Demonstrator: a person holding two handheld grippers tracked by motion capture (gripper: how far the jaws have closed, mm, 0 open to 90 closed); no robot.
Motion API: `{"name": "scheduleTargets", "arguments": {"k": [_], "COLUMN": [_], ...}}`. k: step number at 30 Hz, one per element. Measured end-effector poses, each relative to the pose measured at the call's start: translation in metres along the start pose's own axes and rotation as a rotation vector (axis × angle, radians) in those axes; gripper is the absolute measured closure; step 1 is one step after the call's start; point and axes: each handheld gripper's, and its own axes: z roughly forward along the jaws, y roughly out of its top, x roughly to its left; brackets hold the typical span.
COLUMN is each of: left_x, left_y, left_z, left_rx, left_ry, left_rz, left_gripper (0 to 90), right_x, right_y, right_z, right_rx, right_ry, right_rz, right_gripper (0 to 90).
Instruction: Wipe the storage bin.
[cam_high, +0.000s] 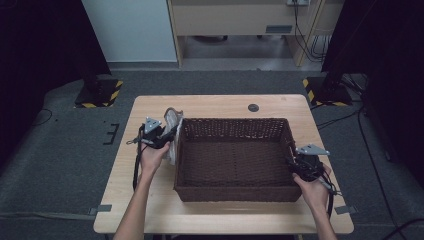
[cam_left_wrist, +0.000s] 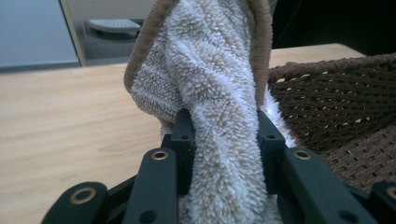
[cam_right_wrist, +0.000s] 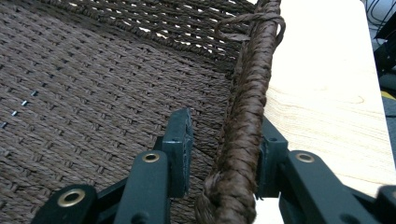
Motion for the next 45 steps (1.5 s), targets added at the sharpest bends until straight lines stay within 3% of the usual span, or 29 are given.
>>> {"name": "scheduleTargets", "arguments": {"k": [5, 8, 10, 13, 16, 18, 21, 24, 27, 28, 30, 33, 36, 39, 41, 43, 45], "left_x": [0.0, -0.001, -0.002, 0.002, 0.009, 0.012, 0.008, -0.003, -0.012, -0.012, -0.007, -0.004, -0.008, -0.006, -0.009, -0.008, -0.005], "left_y": [-0.025, -0.04, -0.047, -0.043, -0.029, -0.014, 0.011, 0.018, 0.01, 0.007, 0.0, -0.013, -0.031, -0.037, -0.044, -0.053, -0.052], "left_z": [0.018, 0.031, 0.036, 0.031, 0.013, -0.004, -0.029, -0.038, -0.033, -0.031, -0.026, -0.017, -0.005, 0.002, 0.006, 0.01, 0.007], "left_rx": [0.102, 0.191, 0.198, 0.205, 0.144, 0.059, -0.025, -0.033, -0.014, -0.01, -0.021, 0.067, 0.099, 0.151, 0.192, 0.235, 0.236], "left_ry": [0.019, 0.03, 0.032, 0.019, 0.023, 0.014, -0.027, -0.063, -0.071, -0.066, -0.072, -0.053, -0.049, -0.04, -0.026, -0.019, -0.023], "left_rz": [0.019, 0.043, 0.04, 0.005, -0.025, -0.046, -0.022, 0.016, 0.048, 0.049, -0.011, 0.013, 0.014, 0.011, 0.049, 0.06, 0.038], "left_gripper": [66.8, 66.7, 66.7, 66.7, 67.3, 67.6, 67.7, 67.6, 67.5, 67.6, 67.6, 67.8, 67.9, 67.8, 67.8, 67.7, 67.7], "right_x": [0.001, 0.001, 0.0, 0.0, 0.0, 0.0, 0.0, 0.0, 0.0, 0.0, 0.001, 0.001, 0.001, 0.001, 0.001, 0.001, 0.001], "right_y": [0.0, 0.0, 0.0, 0.0, 0.0, 0.0, 0.0, 0.0, 0.0, 0.0, 0.0, 0.0, 0.0, 0.0, 0.0, 0.0, 0.0], "right_z": [0.001, 0.001, 0.001, 0.001, 0.0, 0.0, 0.001, 0.001, 0.001, 0.001, 0.001, 0.001, 0.001, 0.001, 0.001, 0.001, 0.001], "right_rx": [0.001, 0.001, 0.0, 0.001, 0.002, 0.003, 0.0, 0.001, 0.001, 0.002, 0.001, 0.003, 0.003, 0.002, 0.003, 0.004, 0.005], "right_ry": [-0.004, -0.003, -0.002, -0.001, 0.003, 0.002, -0.003, -0.001, -0.001, -0.001, -0.003, -0.002, -0.004, -0.003, -0.002, -0.001, 0.0], "right_rz": [-0.004, -0.004, -0.005, -0.007, -0.002, -0.003, -0.003, -0.004, -0.006, -0.006, -0.005, -0.006, -0.009, -0.011, -0.011, -0.008, -0.007], "right_gripper": [64.1, 64.0, 63.9, 63.7, 63.5, 63.5, 63.6, 63.5, 63.4, 63.4, 63.3, 63.3, 63.3, 63.3, 63.3, 63.2, 63.2]}}
